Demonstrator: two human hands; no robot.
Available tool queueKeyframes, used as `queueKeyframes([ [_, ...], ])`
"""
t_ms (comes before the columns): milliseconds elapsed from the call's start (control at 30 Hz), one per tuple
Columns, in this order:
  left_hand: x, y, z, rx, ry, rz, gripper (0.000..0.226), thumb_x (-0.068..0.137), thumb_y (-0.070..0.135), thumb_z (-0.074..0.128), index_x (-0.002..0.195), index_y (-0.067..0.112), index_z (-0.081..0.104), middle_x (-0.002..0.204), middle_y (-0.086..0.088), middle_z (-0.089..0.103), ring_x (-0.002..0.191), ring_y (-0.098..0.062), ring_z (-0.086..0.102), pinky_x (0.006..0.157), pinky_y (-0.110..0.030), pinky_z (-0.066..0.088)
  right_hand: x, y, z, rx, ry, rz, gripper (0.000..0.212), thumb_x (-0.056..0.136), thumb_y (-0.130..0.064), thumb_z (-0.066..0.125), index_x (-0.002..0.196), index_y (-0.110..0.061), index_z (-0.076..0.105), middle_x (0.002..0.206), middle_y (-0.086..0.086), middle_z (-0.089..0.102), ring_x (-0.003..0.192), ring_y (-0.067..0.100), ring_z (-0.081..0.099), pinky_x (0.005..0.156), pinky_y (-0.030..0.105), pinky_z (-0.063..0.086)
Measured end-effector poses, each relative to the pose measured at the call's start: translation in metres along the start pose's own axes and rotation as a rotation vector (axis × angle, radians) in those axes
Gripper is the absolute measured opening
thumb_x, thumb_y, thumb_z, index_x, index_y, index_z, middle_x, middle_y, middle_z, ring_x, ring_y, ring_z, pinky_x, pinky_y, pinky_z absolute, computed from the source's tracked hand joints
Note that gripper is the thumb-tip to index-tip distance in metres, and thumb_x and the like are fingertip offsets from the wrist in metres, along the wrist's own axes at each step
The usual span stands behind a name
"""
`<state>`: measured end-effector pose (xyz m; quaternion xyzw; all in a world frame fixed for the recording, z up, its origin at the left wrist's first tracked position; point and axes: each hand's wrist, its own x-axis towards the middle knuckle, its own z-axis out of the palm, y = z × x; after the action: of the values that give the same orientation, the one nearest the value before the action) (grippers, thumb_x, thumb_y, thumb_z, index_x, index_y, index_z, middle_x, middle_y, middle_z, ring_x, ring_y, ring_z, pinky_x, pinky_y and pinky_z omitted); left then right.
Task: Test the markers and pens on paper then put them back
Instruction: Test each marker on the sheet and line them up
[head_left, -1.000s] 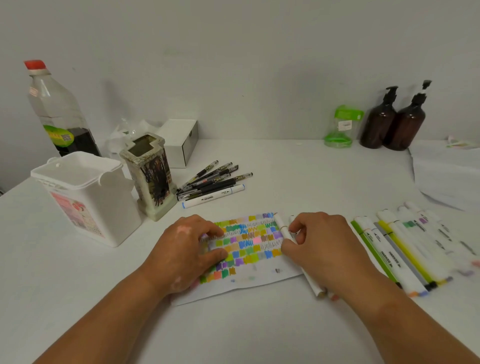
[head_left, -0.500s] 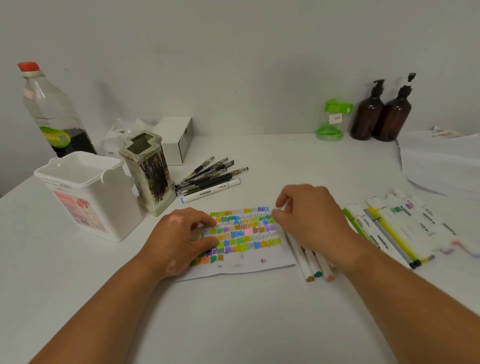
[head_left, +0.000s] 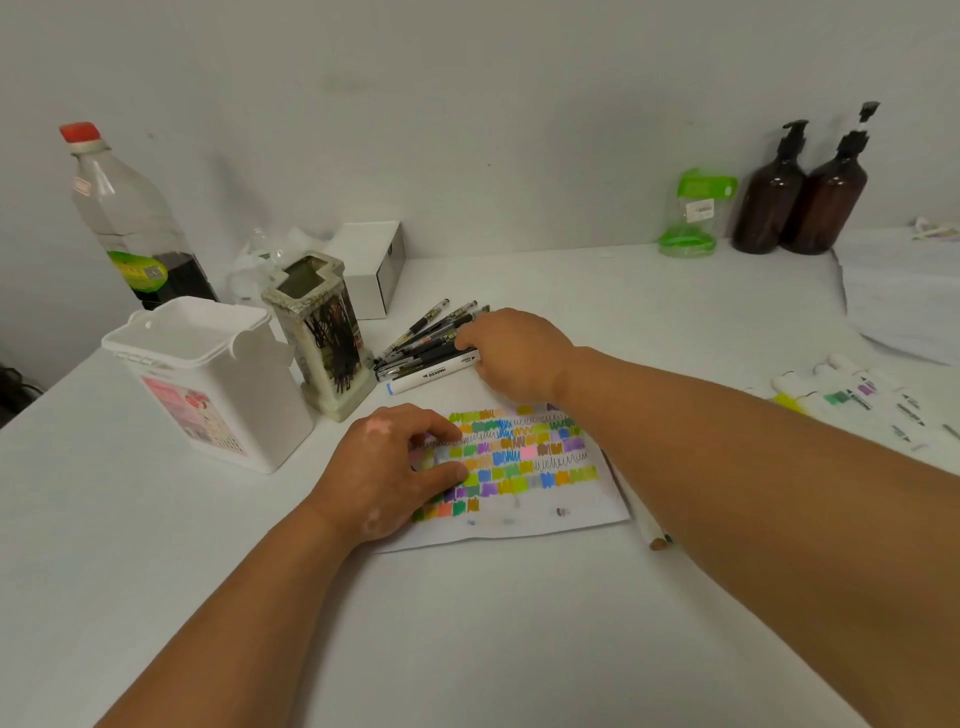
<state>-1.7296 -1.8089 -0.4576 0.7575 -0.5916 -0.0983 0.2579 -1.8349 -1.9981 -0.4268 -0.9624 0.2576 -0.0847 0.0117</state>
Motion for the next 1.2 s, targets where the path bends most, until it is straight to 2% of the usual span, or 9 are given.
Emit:
queueKeyframes([
  [100,0.000,0.000,0.001,0.000,-0.004,0.011,0.034,0.076,0.053,0.076,0.107,0.040,0.068,0.105,0.023,0.056,0.095,-0.001,0.057,0.080,-0.015,0.048,0.002,-0.002,0.006,-0.032,0.003,-0.003,0.030,0.095,-0.007,0.055,0.120,-0.020,0.065,0.113,0.006,0.068,0.097,0.026,0.062,0.083,0.039,0.054],
  [267,0.001,0.000,0.001,-0.002,-0.003,0.014,0.034,0.076,0.053,0.076,0.107,0.040,0.068,0.105,0.024,0.056,0.094,0.000,0.057,0.078,-0.012,0.046,0.001,-0.004,0.008,-0.105,-0.020,-0.016,0.030,0.095,-0.008,0.060,0.122,-0.020,0.067,0.118,0.005,0.065,0.104,0.024,0.062,0.087,0.038,0.055],
  [433,0.000,0.000,0.000,0.003,-0.005,0.036,0.034,0.076,0.053,0.076,0.107,0.042,0.068,0.104,0.025,0.056,0.094,0.001,0.056,0.077,-0.010,0.044,-0.009,-0.001,0.001,-0.137,-0.023,-0.009,0.017,0.092,-0.010,0.058,0.105,-0.018,0.067,0.101,0.002,0.063,0.084,0.020,0.060,0.069,0.032,0.050],
  [533,0.000,0.001,0.000,0.012,-0.017,0.030,0.033,0.077,0.055,0.075,0.107,0.043,0.067,0.104,0.026,0.055,0.094,0.003,0.056,0.076,-0.009,0.043,-0.021,0.005,-0.013,-0.068,-0.006,0.035,0.014,0.095,-0.018,0.055,0.107,-0.018,0.063,0.103,0.002,0.061,0.087,0.021,0.059,0.075,0.036,0.053],
  [733,-0.001,0.004,0.001,-0.004,-0.042,0.029,0.034,0.076,0.056,0.073,0.107,0.045,0.066,0.103,0.028,0.053,0.093,0.002,0.056,0.079,-0.011,0.046,-0.071,0.009,-0.043,0.499,0.171,0.215,0.010,0.094,-0.027,0.065,0.101,-0.027,0.058,0.099,-0.005,0.066,0.079,0.012,0.063,0.065,0.026,0.051],
  [833,-0.002,0.008,0.000,-0.035,-0.023,0.017,0.028,0.078,0.053,0.074,0.104,0.046,0.065,0.102,0.029,0.054,0.093,0.001,0.057,0.079,-0.013,0.048,-0.106,-0.001,-0.045,0.983,0.177,0.305,0.020,0.088,-0.014,0.073,0.100,-0.026,0.064,0.089,0.001,0.071,0.073,0.020,0.073,0.064,0.032,0.061],
  [933,-0.005,0.012,-0.001,-0.156,0.049,0.008,0.015,0.085,0.041,0.073,0.093,0.051,0.065,0.096,0.031,0.059,0.093,0.004,0.058,0.070,-0.012,0.048,-0.132,-0.011,-0.036,1.322,0.137,0.356,0.012,0.085,-0.004,0.076,0.089,-0.016,0.074,0.080,0.010,0.076,0.075,0.026,0.076,0.067,0.029,0.062],
  [1067,-0.011,0.023,-0.004,-0.324,0.079,0.120,0.019,0.090,0.046,0.058,0.106,0.047,0.069,0.104,0.029,0.066,0.101,-0.001,0.061,0.078,-0.019,0.052,-0.143,-0.020,-0.023,1.461,0.145,0.382,0.009,0.084,-0.006,0.079,0.089,-0.013,0.076,0.080,0.014,0.077,0.075,0.023,0.076,0.066,0.025,0.060],
  [1200,-0.016,0.037,-0.002,-0.340,0.019,0.247,0.026,0.092,0.055,0.059,0.115,0.045,0.067,0.107,0.027,0.068,0.102,-0.006,0.064,0.077,-0.010,0.050,-0.143,-0.024,-0.018,1.454,0.150,0.349,0.011,0.082,-0.016,0.082,0.090,-0.022,0.078,0.080,0.009,0.077,0.075,0.020,0.076,0.066,0.026,0.059],
])
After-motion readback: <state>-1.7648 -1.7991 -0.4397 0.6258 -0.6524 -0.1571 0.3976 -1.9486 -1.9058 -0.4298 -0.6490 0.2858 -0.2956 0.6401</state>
